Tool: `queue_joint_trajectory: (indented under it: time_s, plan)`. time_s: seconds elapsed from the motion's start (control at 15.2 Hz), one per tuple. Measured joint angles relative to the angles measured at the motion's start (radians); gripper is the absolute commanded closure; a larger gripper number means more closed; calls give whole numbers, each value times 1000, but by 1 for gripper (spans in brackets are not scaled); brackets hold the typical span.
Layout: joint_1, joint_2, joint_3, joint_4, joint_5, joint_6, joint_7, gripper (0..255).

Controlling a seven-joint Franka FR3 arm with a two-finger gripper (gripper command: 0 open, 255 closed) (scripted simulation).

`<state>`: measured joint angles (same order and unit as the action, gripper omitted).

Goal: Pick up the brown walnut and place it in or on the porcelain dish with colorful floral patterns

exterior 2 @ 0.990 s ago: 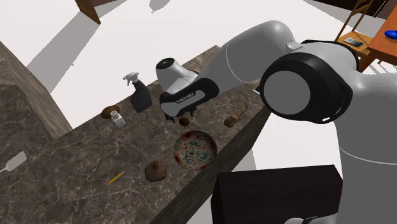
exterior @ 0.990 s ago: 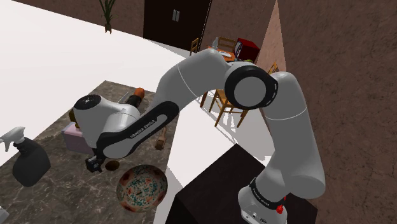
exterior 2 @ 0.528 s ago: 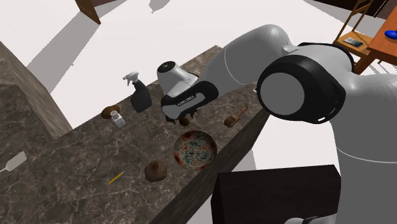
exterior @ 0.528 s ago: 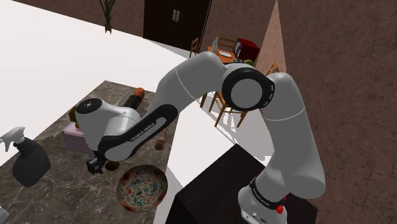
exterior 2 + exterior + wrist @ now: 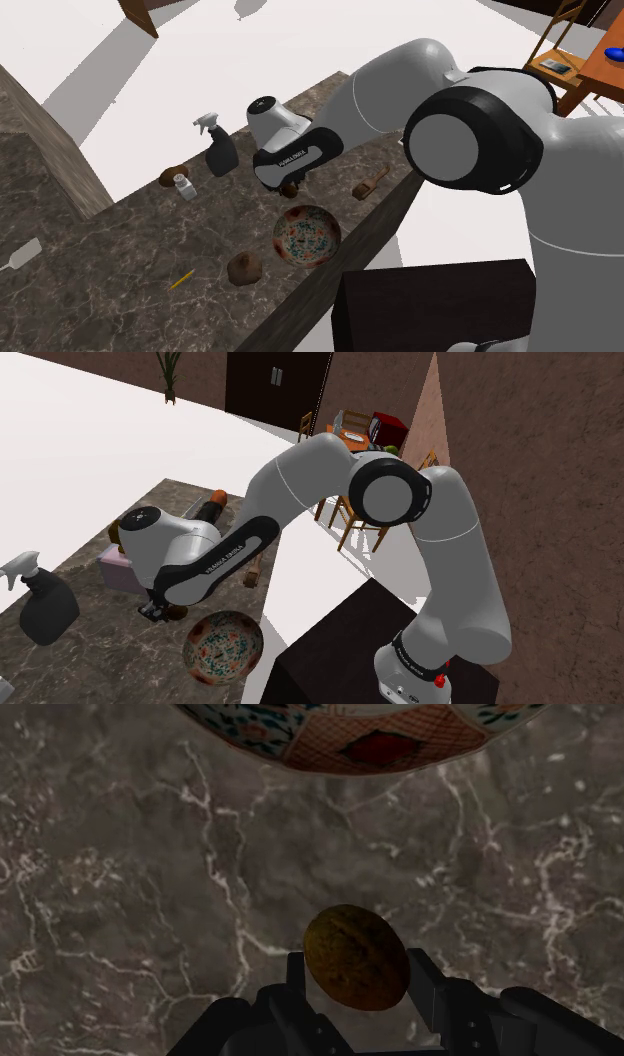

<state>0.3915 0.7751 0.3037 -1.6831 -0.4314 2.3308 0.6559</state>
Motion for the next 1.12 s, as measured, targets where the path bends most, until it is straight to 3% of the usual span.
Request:
queue_joint_trajectory:
  time_s: [1.12]
  plan:
    - [-26,-115,36,-20,43,-92,-32,255]
